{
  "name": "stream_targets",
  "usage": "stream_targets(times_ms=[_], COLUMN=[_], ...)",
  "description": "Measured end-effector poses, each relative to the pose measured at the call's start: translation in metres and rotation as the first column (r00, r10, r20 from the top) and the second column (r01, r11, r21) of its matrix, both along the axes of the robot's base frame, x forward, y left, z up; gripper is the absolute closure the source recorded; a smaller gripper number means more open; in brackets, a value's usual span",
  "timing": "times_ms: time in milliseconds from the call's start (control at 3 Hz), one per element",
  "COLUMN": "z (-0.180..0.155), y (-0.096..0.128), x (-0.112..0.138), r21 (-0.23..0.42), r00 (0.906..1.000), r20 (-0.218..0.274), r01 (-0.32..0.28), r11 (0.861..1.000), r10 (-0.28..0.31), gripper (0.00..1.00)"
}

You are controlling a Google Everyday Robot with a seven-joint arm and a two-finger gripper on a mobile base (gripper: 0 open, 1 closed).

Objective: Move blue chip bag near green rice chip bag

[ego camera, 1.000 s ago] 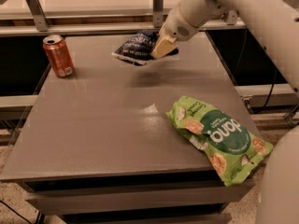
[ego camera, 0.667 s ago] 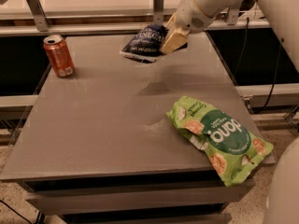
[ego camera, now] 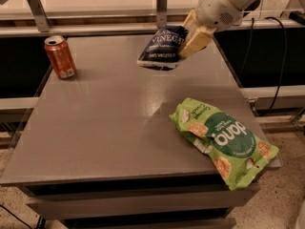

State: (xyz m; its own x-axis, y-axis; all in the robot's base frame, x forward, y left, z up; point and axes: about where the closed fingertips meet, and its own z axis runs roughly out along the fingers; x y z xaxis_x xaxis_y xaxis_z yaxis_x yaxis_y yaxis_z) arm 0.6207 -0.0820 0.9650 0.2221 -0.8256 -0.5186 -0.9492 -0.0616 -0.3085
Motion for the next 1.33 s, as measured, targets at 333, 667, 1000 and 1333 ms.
stream_targets(times_ms=[333, 667, 1000, 1333], z=[0.0087, 0.0068, 0.0062, 0.0055], y=[-0.0179, -0.0156, -0.0132, -0.0108], x=[-0.0198, -0.0186, -0.0158, -0.0133], r21=[-0.035, -0.035, -0.031, -0.027], r00=[0.9978, 0.9974, 0.9975, 0.9975], r20=[0.001, 0.001, 0.007, 0.012], r01=[-0.067, -0.072, -0.07, -0.069], r11=[0.997, 0.997, 0.997, 0.997], r10=[0.067, 0.073, 0.071, 0.069], gripper=[0.59, 0.36, 0.13, 0.0])
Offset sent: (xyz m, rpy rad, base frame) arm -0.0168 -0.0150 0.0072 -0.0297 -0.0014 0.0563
